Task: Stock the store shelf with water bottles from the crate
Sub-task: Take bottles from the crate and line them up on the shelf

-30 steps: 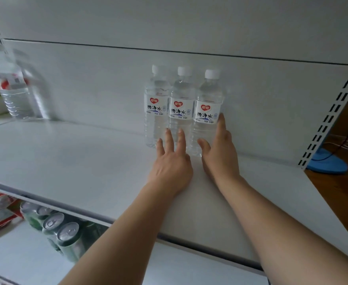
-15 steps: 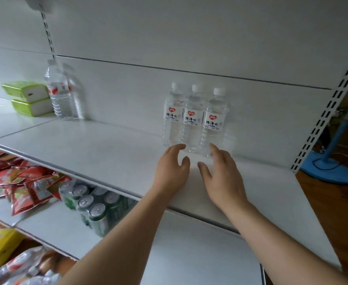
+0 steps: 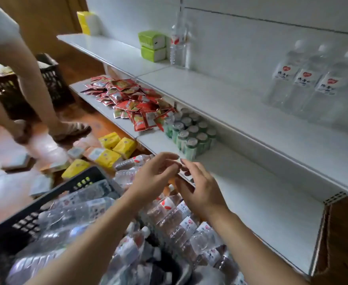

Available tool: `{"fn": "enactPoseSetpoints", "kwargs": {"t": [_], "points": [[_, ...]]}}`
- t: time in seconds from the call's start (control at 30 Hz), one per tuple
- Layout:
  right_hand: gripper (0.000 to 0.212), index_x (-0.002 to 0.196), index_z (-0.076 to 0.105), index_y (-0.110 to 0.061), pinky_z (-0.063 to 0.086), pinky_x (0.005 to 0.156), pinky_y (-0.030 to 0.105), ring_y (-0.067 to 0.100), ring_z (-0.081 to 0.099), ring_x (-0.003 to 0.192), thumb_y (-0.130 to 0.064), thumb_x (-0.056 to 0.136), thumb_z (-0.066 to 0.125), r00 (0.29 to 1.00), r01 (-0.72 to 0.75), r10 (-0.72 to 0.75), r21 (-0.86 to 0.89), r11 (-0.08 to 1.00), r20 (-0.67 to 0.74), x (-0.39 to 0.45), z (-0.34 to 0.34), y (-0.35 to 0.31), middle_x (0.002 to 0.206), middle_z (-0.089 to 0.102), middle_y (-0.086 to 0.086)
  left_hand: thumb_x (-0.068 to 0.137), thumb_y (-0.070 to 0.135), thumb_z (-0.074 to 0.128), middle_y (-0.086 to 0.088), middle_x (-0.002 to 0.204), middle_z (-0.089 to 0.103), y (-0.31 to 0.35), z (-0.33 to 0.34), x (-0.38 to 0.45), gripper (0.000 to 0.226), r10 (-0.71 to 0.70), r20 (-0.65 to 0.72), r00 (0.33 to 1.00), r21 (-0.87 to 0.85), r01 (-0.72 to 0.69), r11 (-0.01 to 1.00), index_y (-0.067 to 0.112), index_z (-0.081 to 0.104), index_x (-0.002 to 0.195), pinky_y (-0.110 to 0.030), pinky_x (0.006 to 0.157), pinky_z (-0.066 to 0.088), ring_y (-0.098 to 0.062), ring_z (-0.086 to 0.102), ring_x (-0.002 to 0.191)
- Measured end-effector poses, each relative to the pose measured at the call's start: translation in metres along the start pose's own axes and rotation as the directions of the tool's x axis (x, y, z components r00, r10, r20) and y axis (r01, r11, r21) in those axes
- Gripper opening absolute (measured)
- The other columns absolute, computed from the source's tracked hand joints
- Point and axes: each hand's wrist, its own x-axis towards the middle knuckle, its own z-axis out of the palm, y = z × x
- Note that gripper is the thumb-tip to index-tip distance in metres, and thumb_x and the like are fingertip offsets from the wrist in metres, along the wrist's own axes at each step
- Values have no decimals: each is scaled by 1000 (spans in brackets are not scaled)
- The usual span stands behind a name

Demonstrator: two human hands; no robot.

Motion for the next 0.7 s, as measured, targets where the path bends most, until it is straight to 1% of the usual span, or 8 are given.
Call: {"fn": "enactPoseSetpoints", "kwargs": {"t": [0.13, 0.23, 0.3, 0.37, 0.43, 0.5, 0.6, 0.7], "points": [[59, 142, 50, -23, 49, 97, 29, 15, 57, 118, -55, 92, 50, 972, 4, -19, 65, 998, 232, -31, 59, -36, 131, 60, -2, 86, 38, 61, 3, 96, 75, -45, -55, -69, 24, -151, -42, 988, 104, 154, 983, 24, 70, 103, -46, 92, 55, -18, 71, 94], [63, 145, 45, -26, 43, 103, 31, 16, 51, 124, -56, 90, 53, 899, -29, 18, 18, 999, 437, -55, 103, -52, 136, 55, -4, 88, 38, 62, 6, 92, 74, -85, -84, -116, 22, -253, -116, 961, 222, 273, 936, 23, 72, 99, -48, 87, 55, -14, 70, 91], [65, 149, 40, -26, 40, 109, 34, 17, 47, 130, -51, 91, 54, 839, -67, 59, -5, 998, 541, -67, 129, -58, 142, 50, -3, 93, 27, 64, 10, 95, 74, -110, -93, -141, 12, -296, -137, 945, 295, 324, 899, 22, 72, 100, -41, 89, 55, -7, 68, 91], [66, 151, 37, -25, 37, 110, 31, 18, 45, 132, -48, 92, 57, 782, -109, 85, 2, 994, 617, -78, 146, -65, 145, 47, -2, 95, 21, 63, 11, 102, 71, -124, -97, -162, 13, -294, -168, 941, 401, 338, 851, 19, 72, 105, -29, 92, 51, -4, 64, 97], [67, 148, 38, -30, 41, 106, 33, 15, 50, 124, -51, 89, 62, 722, -124, 55, 51, 991, 689, -90, 158, -75, 138, 52, -3, 98, 23, 57, 9, 108, 70, -134, -105, -182, 17, -343, -204, 917, 383, 397, 834, 18, 71, 107, -26, 93, 47, -8, 62, 104], [61, 137, 44, -37, 49, 96, 34, 10, 57, 108, -60, 84, 62, 681, -151, 19, 115, 982, 732, -103, 169, -88, 121, 60, -7, 98, 33, 45, 8, 105, 72, -140, -115, -198, 28, -429, -242, 870, 220, 480, 849, 21, 70, 102, -33, 97, 48, -12, 65, 105], [39, 110, 53, -29, 51, 78, 32, 8, 60, 84, -61, 89, 58, 741, -258, 88, 161, 953, 666, -109, 182, -102, 93, 63, -10, 96, 30, 45, 11, 110, 71, -149, -121, -215, 25, -490, -228, 841, 143, 527, 838, 30, 69, 102, -37, 102, 47, -4, 62, 109], [32, 94, 51, -23, 43, 66, 29, 9, 53, 72, -55, 96, 53, 772, -241, 91, 156, 958, 629, -106, 182, -108, 80, 57, -9, 90, 29, 48, 15, 122, 66, -142, -122, -222, 30, -532, -160, 831, 97, 550, 830, 36, 67, 113, -32, 101, 47, -2, 58, 115]]}}
